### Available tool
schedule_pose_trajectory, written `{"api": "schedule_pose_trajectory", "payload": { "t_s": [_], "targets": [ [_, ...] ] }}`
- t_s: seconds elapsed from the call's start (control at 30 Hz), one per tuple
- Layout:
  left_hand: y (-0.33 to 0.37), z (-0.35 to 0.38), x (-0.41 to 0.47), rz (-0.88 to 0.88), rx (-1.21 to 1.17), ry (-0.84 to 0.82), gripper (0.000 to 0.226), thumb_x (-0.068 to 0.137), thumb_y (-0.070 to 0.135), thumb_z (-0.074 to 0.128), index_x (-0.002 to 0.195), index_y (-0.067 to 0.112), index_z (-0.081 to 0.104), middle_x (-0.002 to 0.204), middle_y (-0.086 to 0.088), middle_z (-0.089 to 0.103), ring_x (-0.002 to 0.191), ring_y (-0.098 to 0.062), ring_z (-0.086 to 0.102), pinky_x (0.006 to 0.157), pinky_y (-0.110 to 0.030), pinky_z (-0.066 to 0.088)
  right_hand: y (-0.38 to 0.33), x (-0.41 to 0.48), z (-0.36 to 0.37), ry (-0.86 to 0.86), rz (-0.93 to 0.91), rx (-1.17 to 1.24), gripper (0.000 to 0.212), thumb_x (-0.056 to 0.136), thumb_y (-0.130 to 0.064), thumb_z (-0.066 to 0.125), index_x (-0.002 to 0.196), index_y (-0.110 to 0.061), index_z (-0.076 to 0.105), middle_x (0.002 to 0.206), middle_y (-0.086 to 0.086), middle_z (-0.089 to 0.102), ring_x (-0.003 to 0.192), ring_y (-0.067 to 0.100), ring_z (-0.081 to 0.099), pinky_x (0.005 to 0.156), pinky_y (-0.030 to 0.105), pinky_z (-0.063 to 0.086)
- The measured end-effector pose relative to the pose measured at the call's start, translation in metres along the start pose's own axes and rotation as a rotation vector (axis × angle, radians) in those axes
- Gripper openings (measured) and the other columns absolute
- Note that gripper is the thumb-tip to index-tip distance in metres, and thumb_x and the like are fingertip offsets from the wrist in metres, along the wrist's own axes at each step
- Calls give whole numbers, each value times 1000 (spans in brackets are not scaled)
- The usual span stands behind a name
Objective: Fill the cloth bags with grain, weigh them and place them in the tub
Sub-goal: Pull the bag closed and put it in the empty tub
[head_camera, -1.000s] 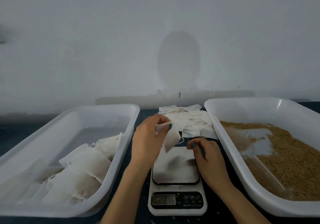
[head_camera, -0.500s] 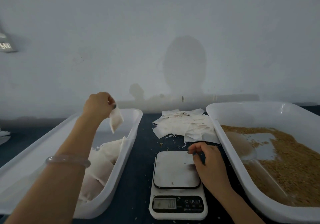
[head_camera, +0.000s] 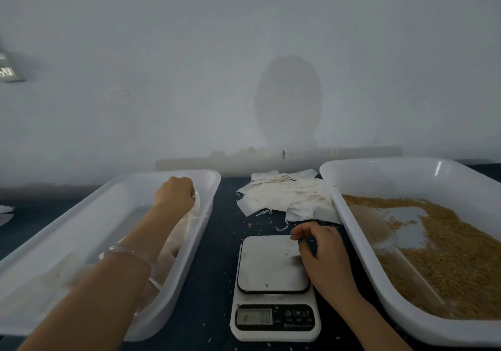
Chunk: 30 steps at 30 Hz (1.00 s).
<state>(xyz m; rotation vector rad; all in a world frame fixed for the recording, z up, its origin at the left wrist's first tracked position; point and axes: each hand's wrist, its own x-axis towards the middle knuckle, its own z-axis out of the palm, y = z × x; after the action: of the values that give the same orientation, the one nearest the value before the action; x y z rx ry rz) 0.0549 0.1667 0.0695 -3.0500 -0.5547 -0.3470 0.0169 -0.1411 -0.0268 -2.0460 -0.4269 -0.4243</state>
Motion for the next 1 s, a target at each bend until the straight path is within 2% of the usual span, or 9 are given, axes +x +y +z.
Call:
{"api": "schedule_pose_trajectory", "payload": {
  "t_s": [0.13, 0.2, 0.33, 0.43, 0.5, 0.57, 0.73, 0.87, 1.0],
  "targets": [
    [6, 1, 3, 21, 24, -61, 20, 96, 20, 53, 107, 16, 69, 103, -4, 68, 91, -23, 66, 78, -32, 53, 0, 0, 0, 7, 9, -17, 32, 87, 0, 61, 90, -31, 64, 95, -17, 63, 104, -2, 47, 84, 9, 38],
    [11, -4, 6, 20, 82, -77, 19, 96, 26, 54, 110, 21, 66, 108, -2, 66, 98, -23, 63, 81, -32, 51, 0, 0, 1, 7, 10, -21, 32, 87, 0, 61, 90, -31, 64, 95, -19, 62, 103, -4, 46, 85, 10, 39],
    [35, -10, 13, 63, 118, 48, 23, 97, 21, 50, 119, 16, 55, 115, -7, 63, 106, -27, 60, 81, -36, 49, 2, 2, 1, 4, 26, -31, 33, 86, -1, 59, 87, -34, 62, 94, -19, 61, 101, -5, 46, 86, 15, 41],
    [72, -9, 15, 189, 68, 137, 27, 94, 13, 49, 120, 12, 52, 116, -8, 61, 110, -28, 54, 78, -37, 47, 0, 3, 2, 5, 20, -30, 33, 86, 0, 58, 86, -33, 61, 92, -21, 59, 101, -9, 43, 82, 8, 38],
    [98, -1, 15, 332, -44, 75, 25, 95, 22, 53, 118, 15, 55, 118, -6, 61, 110, -27, 55, 80, -37, 48, 0, 3, 3, 6, 14, -19, 34, 86, 1, 58, 87, -33, 61, 90, -23, 56, 102, -11, 41, 80, 5, 37],
    [121, 13, 15, 442, -82, -65, 33, 95, 37, 58, 123, 21, 56, 125, -2, 61, 114, -24, 56, 90, -40, 50, 1, 2, 2, 7, 11, -16, 35, 87, 0, 57, 87, -35, 59, 91, -23, 55, 103, -12, 41, 81, 7, 39],
    [152, 56, 14, 400, -58, -230, 69, 90, 55, 60, 147, 21, 40, 147, -4, 48, 132, -24, 48, 104, -39, 44, 2, 2, 3, 12, 5, -16, 34, 86, -2, 58, 89, -36, 60, 94, -21, 56, 104, -11, 42, 84, 9, 40],
    [163, 73, 13, 352, -19, -207, 71, 90, 62, 55, 143, 17, 41, 139, -7, 53, 124, -26, 54, 95, -39, 48, 0, 3, 6, 16, -8, -20, 30, 85, -4, 58, 90, -33, 62, 90, -26, 56, 105, -11, 40, 83, 12, 42],
    [170, 78, 8, 318, 8, -147, 51, 94, 54, 51, 129, 17, 52, 125, -7, 61, 111, -25, 59, 80, -34, 45, 0, 3, 5, 26, -29, -18, 30, 85, -4, 57, 89, -33, 62, 89, -28, 55, 104, -9, 42, 84, 15, 43]
  ]
}}
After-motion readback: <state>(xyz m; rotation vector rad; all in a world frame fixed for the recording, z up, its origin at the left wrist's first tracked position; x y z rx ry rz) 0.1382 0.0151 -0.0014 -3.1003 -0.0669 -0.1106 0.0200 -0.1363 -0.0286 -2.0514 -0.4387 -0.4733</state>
